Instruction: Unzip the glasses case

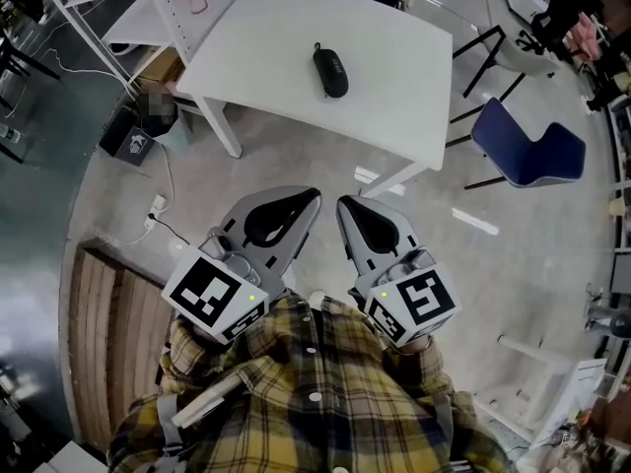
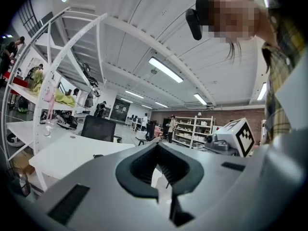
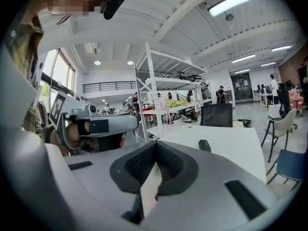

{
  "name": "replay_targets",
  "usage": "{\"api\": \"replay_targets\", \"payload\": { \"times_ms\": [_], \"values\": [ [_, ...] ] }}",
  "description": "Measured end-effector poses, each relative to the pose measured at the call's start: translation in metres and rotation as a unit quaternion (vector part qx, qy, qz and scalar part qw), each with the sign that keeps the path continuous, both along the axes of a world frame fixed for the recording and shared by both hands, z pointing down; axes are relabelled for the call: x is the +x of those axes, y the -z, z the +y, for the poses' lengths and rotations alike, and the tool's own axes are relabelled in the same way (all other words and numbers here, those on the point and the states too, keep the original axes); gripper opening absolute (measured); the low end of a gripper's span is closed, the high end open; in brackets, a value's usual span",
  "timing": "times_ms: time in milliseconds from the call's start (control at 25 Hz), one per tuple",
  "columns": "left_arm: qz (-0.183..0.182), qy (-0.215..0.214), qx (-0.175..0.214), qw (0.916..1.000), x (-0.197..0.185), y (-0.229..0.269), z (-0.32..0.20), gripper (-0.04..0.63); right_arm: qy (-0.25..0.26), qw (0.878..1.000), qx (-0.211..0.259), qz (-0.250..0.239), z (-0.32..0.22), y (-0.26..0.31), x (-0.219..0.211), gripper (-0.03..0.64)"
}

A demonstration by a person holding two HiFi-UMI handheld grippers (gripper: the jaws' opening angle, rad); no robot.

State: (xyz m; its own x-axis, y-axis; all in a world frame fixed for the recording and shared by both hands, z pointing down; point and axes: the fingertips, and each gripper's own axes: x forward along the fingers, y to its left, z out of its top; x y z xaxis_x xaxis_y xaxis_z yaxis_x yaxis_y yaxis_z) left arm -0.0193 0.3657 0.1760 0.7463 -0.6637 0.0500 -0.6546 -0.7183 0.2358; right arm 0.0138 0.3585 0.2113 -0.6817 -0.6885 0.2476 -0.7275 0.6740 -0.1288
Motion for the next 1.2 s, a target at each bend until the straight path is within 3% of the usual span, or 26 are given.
{"api": "replay_targets", "payload": {
  "times_ms": [240,520,760,1200],
  "values": [
    [0.001,-0.026,-0.001,0.9997,-0.033,-0.005,-0.054,0.005,-0.035,0.999,-0.005,0.005,-0.053,-0.006,-0.027,-0.002],
    [-0.006,-0.053,-0.012,0.9985,-0.044,-0.021,-0.092,0.005,-0.059,0.998,-0.019,0.010,-0.090,-0.018,-0.043,-0.002],
    [-0.011,-0.069,-0.028,0.9972,-0.036,-0.034,-0.128,0.005,-0.080,0.996,-0.039,0.009,-0.127,-0.033,-0.030,-0.002],
    [-0.026,-0.059,-0.036,0.9973,0.000,-0.038,-0.257,0.005,-0.075,0.996,-0.048,0.004,-0.257,-0.035,0.006,-0.002]
  ]
}}
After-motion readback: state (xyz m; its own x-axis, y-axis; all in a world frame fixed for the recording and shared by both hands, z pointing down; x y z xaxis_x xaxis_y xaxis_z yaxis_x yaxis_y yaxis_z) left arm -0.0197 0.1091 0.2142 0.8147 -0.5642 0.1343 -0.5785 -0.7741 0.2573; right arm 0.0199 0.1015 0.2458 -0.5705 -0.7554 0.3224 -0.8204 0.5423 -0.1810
